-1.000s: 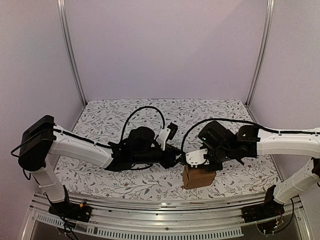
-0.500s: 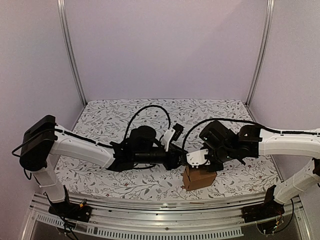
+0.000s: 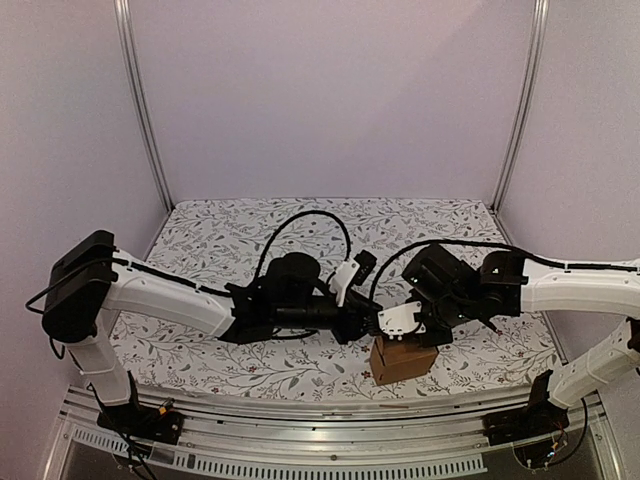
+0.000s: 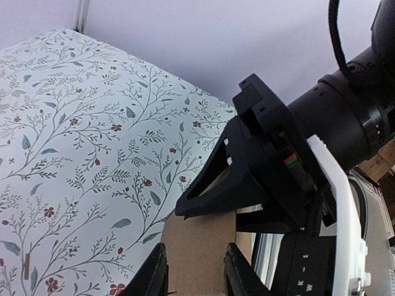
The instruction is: Fold the paper box
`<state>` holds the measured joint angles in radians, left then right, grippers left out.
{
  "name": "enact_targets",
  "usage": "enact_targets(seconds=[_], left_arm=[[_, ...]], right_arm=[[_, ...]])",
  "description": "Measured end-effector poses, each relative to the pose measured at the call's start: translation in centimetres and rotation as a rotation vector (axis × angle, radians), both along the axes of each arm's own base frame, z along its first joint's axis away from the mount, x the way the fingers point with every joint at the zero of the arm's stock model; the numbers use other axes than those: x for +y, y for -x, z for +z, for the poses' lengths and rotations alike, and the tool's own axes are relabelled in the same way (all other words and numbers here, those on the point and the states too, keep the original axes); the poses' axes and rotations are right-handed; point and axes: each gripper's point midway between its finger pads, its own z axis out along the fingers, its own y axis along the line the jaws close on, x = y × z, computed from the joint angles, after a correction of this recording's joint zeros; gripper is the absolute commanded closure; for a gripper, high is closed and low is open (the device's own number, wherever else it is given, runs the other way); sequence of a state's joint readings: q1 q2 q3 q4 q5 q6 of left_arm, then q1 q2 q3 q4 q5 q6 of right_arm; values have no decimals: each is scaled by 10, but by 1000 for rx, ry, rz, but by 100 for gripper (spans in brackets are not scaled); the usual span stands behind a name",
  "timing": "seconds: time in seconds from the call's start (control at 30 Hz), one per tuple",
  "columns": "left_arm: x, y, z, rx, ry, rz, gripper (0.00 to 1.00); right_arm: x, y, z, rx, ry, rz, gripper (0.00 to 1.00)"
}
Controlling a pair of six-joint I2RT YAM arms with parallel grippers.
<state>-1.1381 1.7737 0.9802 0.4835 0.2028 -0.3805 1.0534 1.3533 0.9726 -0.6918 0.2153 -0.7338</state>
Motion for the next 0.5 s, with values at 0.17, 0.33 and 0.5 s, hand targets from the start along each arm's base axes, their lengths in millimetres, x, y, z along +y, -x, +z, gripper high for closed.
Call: enact_targets(seconds=[0.17,0.33,0.5], left_arm=[[-6,4,-1,-7,-4,-15,73],[-8,8,-12,0,-28,-22,74],[-8,14,-24,13,-65,-33,75]], right_arm=[[-5,5,2,17,1,5,76],[-10,12,2,68,-12,9,71],[-7,17,13,95,-67,11,66]])
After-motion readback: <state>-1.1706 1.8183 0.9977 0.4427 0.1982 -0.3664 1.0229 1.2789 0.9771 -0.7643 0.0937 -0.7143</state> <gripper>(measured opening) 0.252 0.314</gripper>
